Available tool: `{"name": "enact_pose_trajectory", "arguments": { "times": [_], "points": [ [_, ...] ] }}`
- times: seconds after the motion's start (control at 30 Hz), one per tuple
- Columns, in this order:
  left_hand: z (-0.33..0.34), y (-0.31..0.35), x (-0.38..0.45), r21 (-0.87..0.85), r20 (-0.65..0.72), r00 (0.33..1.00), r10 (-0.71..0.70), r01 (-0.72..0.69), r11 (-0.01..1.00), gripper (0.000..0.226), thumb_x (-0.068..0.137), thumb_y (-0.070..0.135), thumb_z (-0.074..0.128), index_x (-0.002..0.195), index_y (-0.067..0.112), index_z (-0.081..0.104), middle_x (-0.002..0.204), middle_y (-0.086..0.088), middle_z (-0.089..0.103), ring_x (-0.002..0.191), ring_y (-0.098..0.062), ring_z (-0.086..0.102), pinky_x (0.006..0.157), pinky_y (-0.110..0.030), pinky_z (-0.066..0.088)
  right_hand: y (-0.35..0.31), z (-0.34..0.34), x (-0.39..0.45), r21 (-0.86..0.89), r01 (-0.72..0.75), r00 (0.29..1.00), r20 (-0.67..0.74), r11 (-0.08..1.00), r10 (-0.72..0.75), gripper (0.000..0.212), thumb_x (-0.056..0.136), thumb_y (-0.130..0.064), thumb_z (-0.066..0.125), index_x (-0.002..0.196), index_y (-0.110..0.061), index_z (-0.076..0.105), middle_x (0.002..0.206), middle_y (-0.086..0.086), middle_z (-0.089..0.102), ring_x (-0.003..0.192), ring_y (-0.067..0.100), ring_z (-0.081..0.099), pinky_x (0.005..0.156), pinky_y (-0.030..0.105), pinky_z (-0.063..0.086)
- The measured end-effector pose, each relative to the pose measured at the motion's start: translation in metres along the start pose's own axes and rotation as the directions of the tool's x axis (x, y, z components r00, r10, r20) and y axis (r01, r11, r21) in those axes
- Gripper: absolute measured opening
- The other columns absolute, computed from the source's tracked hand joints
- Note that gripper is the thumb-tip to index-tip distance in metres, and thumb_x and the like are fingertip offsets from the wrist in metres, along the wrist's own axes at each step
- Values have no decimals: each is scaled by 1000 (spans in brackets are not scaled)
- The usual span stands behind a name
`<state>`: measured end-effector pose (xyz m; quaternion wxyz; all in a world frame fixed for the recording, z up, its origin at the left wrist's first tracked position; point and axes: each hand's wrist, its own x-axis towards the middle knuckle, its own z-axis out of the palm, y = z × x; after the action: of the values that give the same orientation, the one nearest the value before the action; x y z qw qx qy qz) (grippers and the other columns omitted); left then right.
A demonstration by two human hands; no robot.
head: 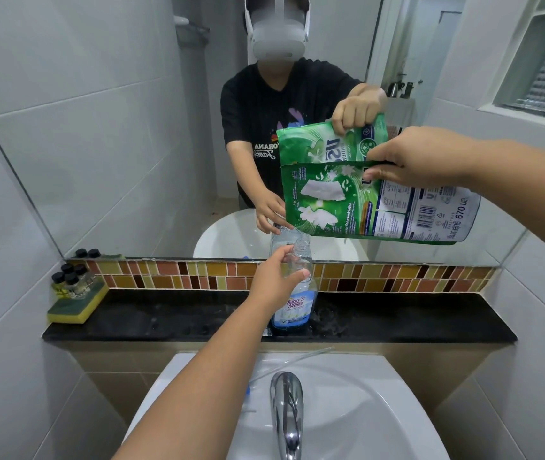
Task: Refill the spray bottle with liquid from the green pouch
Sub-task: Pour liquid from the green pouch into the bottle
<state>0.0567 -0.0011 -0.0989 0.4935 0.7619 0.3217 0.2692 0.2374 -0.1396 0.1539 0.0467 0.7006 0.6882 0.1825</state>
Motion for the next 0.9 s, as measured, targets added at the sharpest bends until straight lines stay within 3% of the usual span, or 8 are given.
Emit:
{"name": "enact_pose_trajectory", "arguments": {
  "times": [0.33, 0.53, 0.9],
  "points": [
    [2, -1, 0, 28, -7, 1000, 0, 0, 1000, 61, 85, 39, 71, 139, 38, 42, 132, 10, 55, 106, -7, 47, 57, -10, 33, -3, -2, 0, -21, 3, 1000, 12, 1000, -3, 34, 94, -47, 47, 79, -17, 57, 65, 0, 60, 55, 15, 54, 51, 30, 41],
    [2, -4, 1, 19, -6, 1000, 6, -6, 1000, 60, 84, 39, 72, 138, 34, 45, 132, 8, 56, 113, -8, 48, 79, -25, 37, -2, -3, 0, -36, -17, 1000, -1, 999, 17, 35, 93, -48, 46, 78, -19, 55, 65, 1, 60, 56, 16, 53, 50, 33, 44],
    [0, -4, 0, 9, 3, 1000, 9, -9, 1000, 61, 85, 38, 72, 138, 33, 44, 117, 16, 53, 107, -7, 47, 80, -28, 38, -1, -3, -3, -17, -15, 1000, -1, 1000, 15, 36, 91, -51, 43, 76, -20, 54, 61, -4, 56, 54, 11, 51, 52, 34, 47]
  ]
}}
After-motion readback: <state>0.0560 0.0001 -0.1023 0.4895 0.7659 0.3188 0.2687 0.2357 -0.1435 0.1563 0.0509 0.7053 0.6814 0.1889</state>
